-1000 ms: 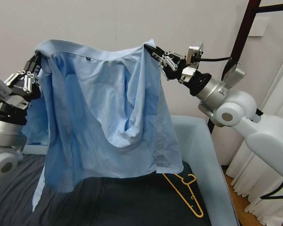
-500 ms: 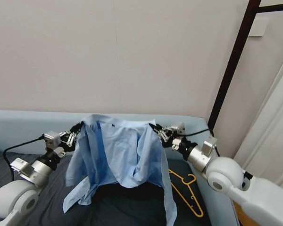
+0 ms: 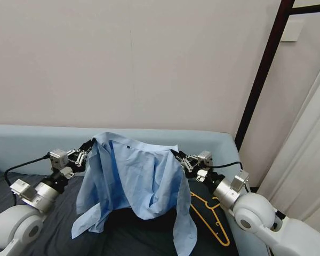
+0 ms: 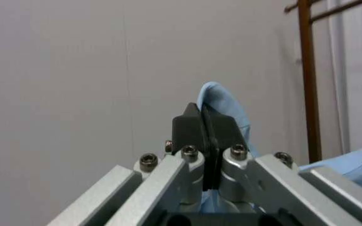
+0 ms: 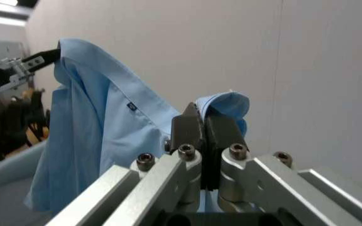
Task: Pick up the clothes from the sofa and hang them on the clothes hanger.
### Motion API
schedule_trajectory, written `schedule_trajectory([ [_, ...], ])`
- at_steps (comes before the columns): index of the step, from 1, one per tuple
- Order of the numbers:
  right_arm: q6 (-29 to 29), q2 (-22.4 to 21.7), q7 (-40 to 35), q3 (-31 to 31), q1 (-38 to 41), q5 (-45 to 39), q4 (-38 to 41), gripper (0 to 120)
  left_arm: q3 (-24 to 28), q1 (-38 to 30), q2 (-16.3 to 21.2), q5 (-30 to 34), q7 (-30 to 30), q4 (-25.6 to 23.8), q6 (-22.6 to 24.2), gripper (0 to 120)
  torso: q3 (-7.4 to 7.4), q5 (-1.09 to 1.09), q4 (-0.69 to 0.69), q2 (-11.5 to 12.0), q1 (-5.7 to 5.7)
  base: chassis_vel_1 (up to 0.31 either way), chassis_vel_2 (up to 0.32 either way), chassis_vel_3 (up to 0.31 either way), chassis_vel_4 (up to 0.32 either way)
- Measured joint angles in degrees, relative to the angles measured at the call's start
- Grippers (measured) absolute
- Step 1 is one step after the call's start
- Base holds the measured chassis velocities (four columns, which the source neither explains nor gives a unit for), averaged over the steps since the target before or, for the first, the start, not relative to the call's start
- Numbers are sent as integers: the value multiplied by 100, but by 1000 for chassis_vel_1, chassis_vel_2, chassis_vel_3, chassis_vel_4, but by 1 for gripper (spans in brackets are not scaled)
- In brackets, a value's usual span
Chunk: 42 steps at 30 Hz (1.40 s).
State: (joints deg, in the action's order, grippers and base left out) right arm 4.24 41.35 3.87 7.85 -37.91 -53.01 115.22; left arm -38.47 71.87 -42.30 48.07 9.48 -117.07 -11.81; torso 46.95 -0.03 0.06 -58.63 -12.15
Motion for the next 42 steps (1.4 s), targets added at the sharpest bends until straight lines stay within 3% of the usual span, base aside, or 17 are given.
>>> schedule_trajectory([
  [7, 119, -129, 405, -501, 626, -882, 257, 0, -434, -449, 218, 723, 37, -313, -433, 0, -1, 1, 1, -1, 0, 0, 0, 0, 0],
  [10, 123, -154, 414, -510, 651, -900, 250, 0, -377, -204, 145, 478, 38, -254, -422, 0, 0, 0, 1, 0, 0, 0, 0, 0, 0],
  [15, 144, -73, 313, -308, 258, -378, 83, 0, -19, 279, -209, -651, -145, -106, -49, 0, 0, -1, 0, 0, 0, 0, 0, 0, 0],
  [16, 164, 12, 57, -28, -150, 122, -133, 0, 168, 490, -409, -1125, -178, -47, 90, 0, 0, 1, 0, 0, -1, 0, 0, 0, 0],
  [24, -2, 350, -521, 266, -939, 815, -455, 0, 240, 725, -554, -1291, -242, -31, 297, 0, 0, 1, 1, 0, -1, 0, 0, 0, 0],
  [28, -185, 463, -663, 290, -1100, 707, -472, 12, 423, 770, -562, -1435, -282, 45, 300, 0, 0, 1, 0, 0, -1, 0, 0, 0, 0],
  [31, -580, 531, -1215, 290, -1247, 556, -471, 23, 633, 763, -644, -1583, -292, 124, 300, 0, 0, -1, 0, 0, -1, 0, 0, 0, 0],
  [33, -1348, 538, -2122, 202, -1338, 379, -444, 34, 687, 716, -717, -1615, -295, 137, 310, 0, 0, 0, 1, 0, 0, 0, 0, 0, 0],
  [34, -1348, 538, -2122, 202, -1338, 379, -444, 34, 687, 716, -717, -1615, -295, 137, 310, 0, 0, 0, 1, 0, 0, 0, 0, 0, 0],
  [36, -1968, 484, -2683, 65, -1398, 54, -474, 42, 680, 684, -721, -1612, -288, 137, 336, 0, 0, 0, 2, 0, -1, 0, 0, 0, 0],
  [38, -2467, 447, -2937, -79, -1442, -240, -591, 52, 638, 679, -681, -1595, -277, 131, 342, 0, 0, 1, 2, 0, -1, 0, 0, 0, 0],
  [42, -2810, 482, -2960, -162, -1444, -271, -862, 65, 594, 689, -655, -1559, -268, 101, 342, 0, 0, 1, 2, 0, -1, 0, 0, 0, 0],
])
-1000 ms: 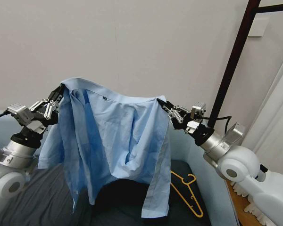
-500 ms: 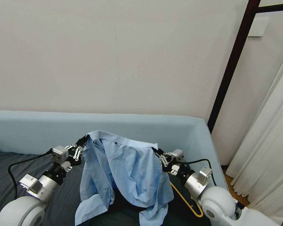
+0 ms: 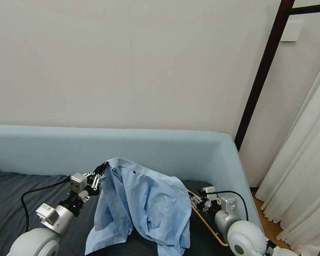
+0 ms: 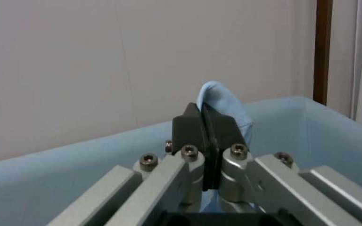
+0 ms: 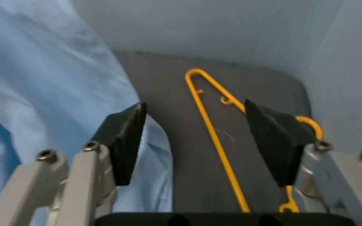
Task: Pick up the clothes from the sofa and hang them on the clothes hanger.
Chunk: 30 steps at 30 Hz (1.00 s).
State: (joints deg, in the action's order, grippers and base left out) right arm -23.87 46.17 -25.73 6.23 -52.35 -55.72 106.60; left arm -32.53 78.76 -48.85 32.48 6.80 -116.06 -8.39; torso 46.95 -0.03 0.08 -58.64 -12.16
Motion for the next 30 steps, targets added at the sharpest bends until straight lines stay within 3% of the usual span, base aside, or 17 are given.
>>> schedule_trajectory([
  [2, -144, 30, 5, -3, 36, 28, -99, 69, -4, 9, -1, 2, 1, -7, 0, 0, 0, 0, 0, 0, 0, 0, 0, 0, 0],
  [7, -660, 341, 140, 137, 388, 571, -914, 92, -37, 77, -34, 8, 35, -80, -17, 0, 0, 0, -1, 0, 0, 0, 0, 0, 0],
  [11, -741, 623, 447, 197, 591, 1069, -1562, 100, -93, 119, -29, 22, 36, -126, -34, 0, 0, -1, -1, 0, 0, 0, 0, 0, 0],
  [19, -932, 1273, 947, 183, 1006, 1883, -2883, 100, -213, 204, 26, 38, 21, -235, -105, 0, 0, 0, -2, 0, 0, 0, 0, 0, 0],
  [30, -1690, 1616, 1881, -418, 1216, 2445, -3838, 100, -236, 212, 10, 20, 10, -242, -200, 0, 0, -1, -2, 0, 0, 0, 0, 0, 0],
])
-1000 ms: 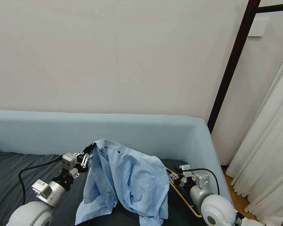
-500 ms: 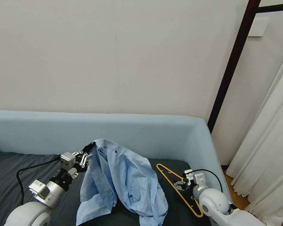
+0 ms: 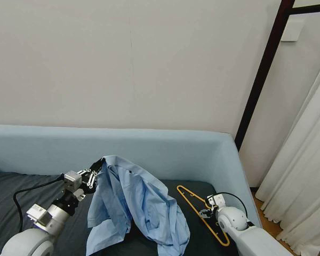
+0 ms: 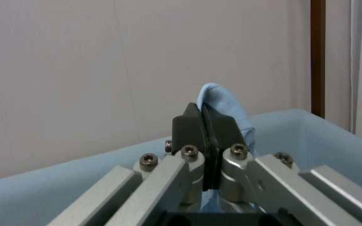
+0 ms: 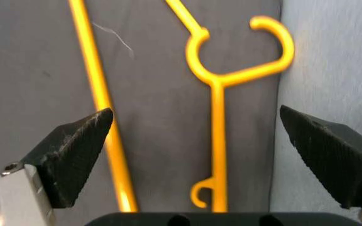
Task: Pick up the clothes from the sofa and hang them on the clothes hanger.
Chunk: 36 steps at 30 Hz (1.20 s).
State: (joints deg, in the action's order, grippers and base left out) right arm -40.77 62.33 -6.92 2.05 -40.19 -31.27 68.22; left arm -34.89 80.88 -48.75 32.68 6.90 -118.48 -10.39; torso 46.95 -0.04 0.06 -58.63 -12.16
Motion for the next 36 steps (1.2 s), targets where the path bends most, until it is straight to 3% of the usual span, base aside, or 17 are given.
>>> schedule_trajectory([
  [12, 73, 193, 590, -359, 103, 382, -787, 97, 5, -13, -27, -19, 0, 5, -51, 0, 0, 1, 0, 0, 0, 0, 0, 0, 0],
  [24, 72, 201, 798, -304, 15, 725, -791, 51, 58, -78, -10, -1, 0, 73, -77, 0, 0, -1, 1, 0, 0, 0, 0, 0, 0],
  [30, 72, 212, 826, -216, -26, 803, -774, 34, 67, -85, -9, 6, 0, 82, -90, 0, -1, 0, 0, -1, 0, 0, 0, 0, 0],
  [34, 73, 239, 832, -200, -39, 813, -757, 16, 64, -85, 3, 12, 0, 101, -114, 0, -1, 1, 0, 0, 0, 0, 0, 0, 0],
  [36, 73, 239, 831, -197, -41, 813, -747, 14, 64, -85, 4, 13, 0, 105, -116, 0, -1, 0, 0, 0, 0, 0, 0, 0, 0],
])
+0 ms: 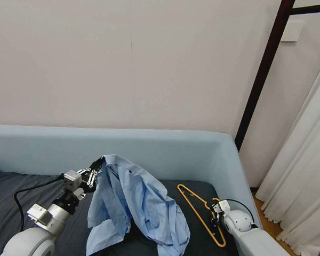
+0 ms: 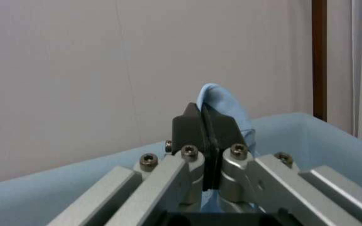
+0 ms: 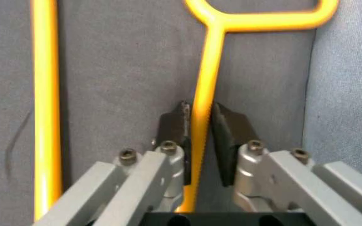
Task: Pick up the clothes from the sofa and hang them on the clothes hanger.
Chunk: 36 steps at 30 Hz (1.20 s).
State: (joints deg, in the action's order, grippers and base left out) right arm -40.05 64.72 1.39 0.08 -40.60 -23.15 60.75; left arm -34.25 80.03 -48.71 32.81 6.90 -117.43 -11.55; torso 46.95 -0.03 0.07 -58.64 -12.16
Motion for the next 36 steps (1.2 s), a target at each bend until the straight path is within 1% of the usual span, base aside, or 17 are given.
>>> schedule_trajectory([
  [2, -2, -5, -3, 10, -11, -1, 47, 5, 1, -2, 1, 1, 0, 9, -3, 0, 0, 0, 1, 0, 0, 0, 0, 0, 0],
  [8, 144, -164, -117, 42, -175, -85, 475, 5, 49, -59, 23, 16, 0, 41, -5, 0, 1, 2, 1, 0, 0, 0, 0, 0, 0],
  [10, 757, -319, -375, 27, -270, -262, 880, 5, 85, -93, 49, 49, 0, 70, -5, 0, 1, 2, 2, 0, 0, 0, 0, 0, 0],
  [11, 757, -319, -375, 27, -270, -262, 880, 5, 85, -93, 49, 49, 0, 70, -5, 0, 1, 2, 2, 0, 0, 0, 0, 0, 0],
  [13, 1356, -512, -649, -63, -323, -669, 1382, 5, 131, -129, 68, 73, 0, 96, 0, 0, 1, 0, -1, 0, 0, 0, 0, 0, 0],
  [15, 1683, -759, -804, -190, -476, -999, 2009, 5, 162, -162, 77, 95, 0, 110, 8, 0, 0, -2, -2, 0, 0, 0, 0, 0, 0],
  [16, 1683, -759, -804, -190, -476, -999, 2009, 5, 162, -162, 77, 95, 0, 110, 8, 0, 0, -2, -2, 0, 0, 0, 0, 0, 0],
  [18, 2190, -1042, -833, -260, -743, -972, 2619, 5, 184, -185, 85, 117, 0, 119, 17, 0, 0, -1, 1, 0, 0, 0, 0, 0, 0],
  [21, 3126, -1372, -874, -245, -1177, -328, 3282, 5, 211, -204, 94, 164, 0, 124, 28, 0, 0, 0, 3, 0, 0, 0, 0, 0, 0],
  [22, 3126, -1372, -874, -245, -1177, -328, 3282, 5, 211, -204, 94, 164, 0, 124, 28, 0, 0, 0, 3, 0, 0, 0, 0, 0, 0],
  [23, 3486, -1450, -925, -181, -1310, 34, 3445, 5, 212, -210, 96, 179, 1, 124, 32, 0, 0, 0, 3, 0, 1, 0, 0, 0, 0],
  [26, 3922, -1500, -1003, -65, -1410, 477, 3564, 5, 192, -200, 96, 202, 0, 121, 40, 0, 0, -1, 3, 0, 0, 0, 0, 0, 0],
  [28, 4625, -1518, -1182, 122, -1501, 1376, 3624, 5, 105, -161, 99, 273, -27, 98, 47, 0, 0, 1, -3, 0, 0, 0, 0, 0, 0],
  [30, 5142, -1517, -1607, 275, -1571, 2589, 3613, 5, 60, -155, 119, 431, -108, 78, 108, 0, 0, 0, -2, 0, 0, 0, 0, 0, 0],
  [31, 5142, -1517, -1607, 275, -1571, 2589, 3613, 5, 60, -155, 119, 431, -108, 78, 108, 0, 0, 0, -2, 0, 0, 0, 0, 0, 0],
  [34, 5084, -1531, -2316, 515, -1616, 3516, 3643, 5, 32, -150, 121, 509, -177, 62, 162, 0, 0, 0, 1, 0, 0, 0, 0, 0, 0],
  [36, 5017, -1535, -2499, 605, -1626, 3685, 3669, 5, 31, -150, 117, 514, -189, 56, 177, 0, 0, 0, 1, 0, 0, 0, 0, 0, 0],
])
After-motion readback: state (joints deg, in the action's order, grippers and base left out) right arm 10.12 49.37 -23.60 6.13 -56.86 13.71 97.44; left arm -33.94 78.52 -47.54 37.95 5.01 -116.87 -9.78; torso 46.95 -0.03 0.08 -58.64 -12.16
